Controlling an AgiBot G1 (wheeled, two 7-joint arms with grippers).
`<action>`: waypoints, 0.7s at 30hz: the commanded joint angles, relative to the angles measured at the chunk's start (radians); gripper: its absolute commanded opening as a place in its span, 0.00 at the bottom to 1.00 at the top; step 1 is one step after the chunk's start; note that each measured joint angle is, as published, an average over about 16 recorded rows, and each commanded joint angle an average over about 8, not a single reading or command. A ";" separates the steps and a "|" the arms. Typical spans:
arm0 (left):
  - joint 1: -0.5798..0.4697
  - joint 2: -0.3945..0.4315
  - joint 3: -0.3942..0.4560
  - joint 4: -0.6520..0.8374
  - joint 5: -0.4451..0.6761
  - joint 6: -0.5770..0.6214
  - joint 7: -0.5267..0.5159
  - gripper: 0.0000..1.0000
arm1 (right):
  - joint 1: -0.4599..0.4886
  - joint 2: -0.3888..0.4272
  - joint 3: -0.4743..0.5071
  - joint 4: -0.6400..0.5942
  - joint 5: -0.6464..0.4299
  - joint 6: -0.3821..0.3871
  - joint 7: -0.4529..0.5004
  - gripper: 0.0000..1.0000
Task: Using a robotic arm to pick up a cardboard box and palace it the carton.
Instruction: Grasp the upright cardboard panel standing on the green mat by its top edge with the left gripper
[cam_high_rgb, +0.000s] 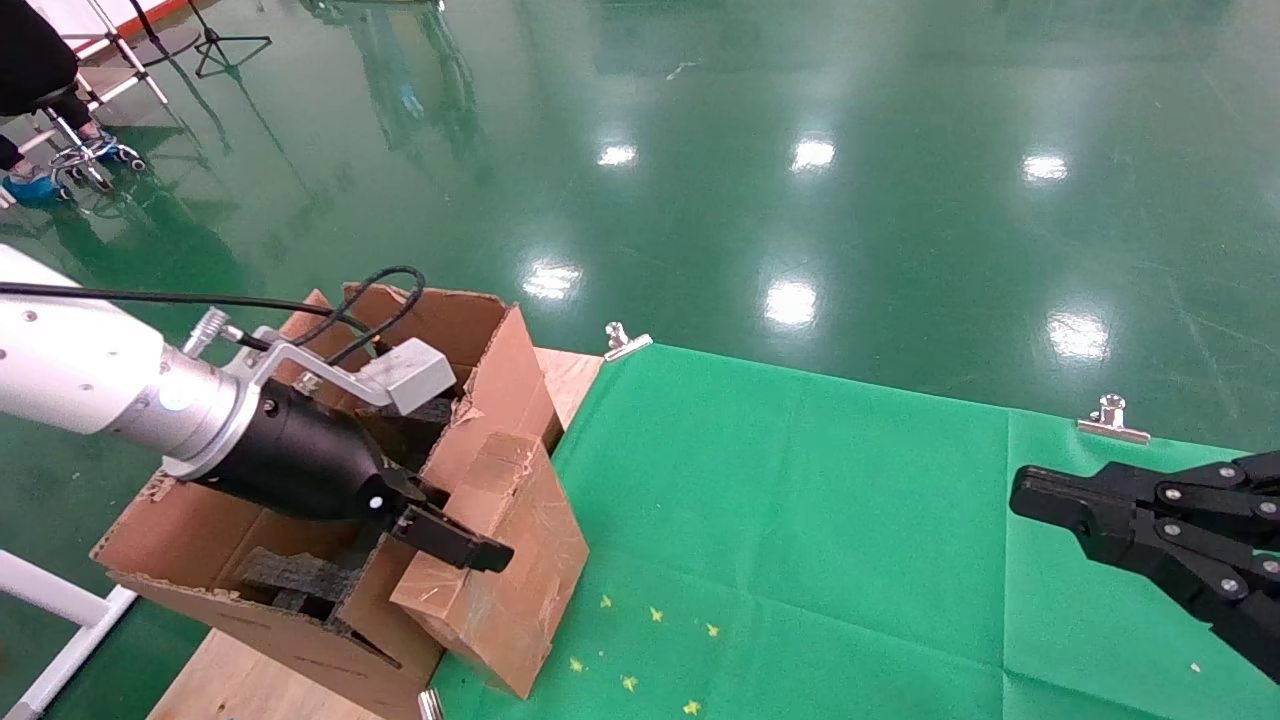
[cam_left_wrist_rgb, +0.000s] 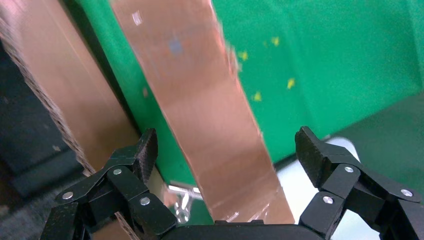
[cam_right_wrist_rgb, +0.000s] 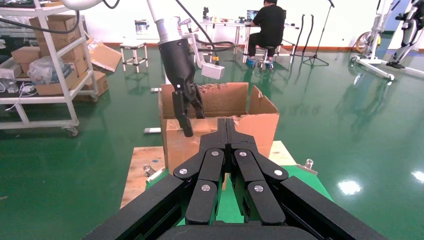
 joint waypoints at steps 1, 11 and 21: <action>-0.016 0.003 0.034 0.000 -0.004 -0.001 -0.009 0.75 | 0.000 0.000 0.000 0.000 0.000 0.000 0.000 0.81; -0.026 0.007 0.060 0.001 0.001 0.002 -0.013 0.00 | 0.000 0.000 0.000 0.000 0.000 0.000 0.000 1.00; -0.020 0.005 0.046 0.001 -0.004 0.000 -0.011 0.00 | 0.000 0.000 0.000 0.000 0.000 0.000 0.000 1.00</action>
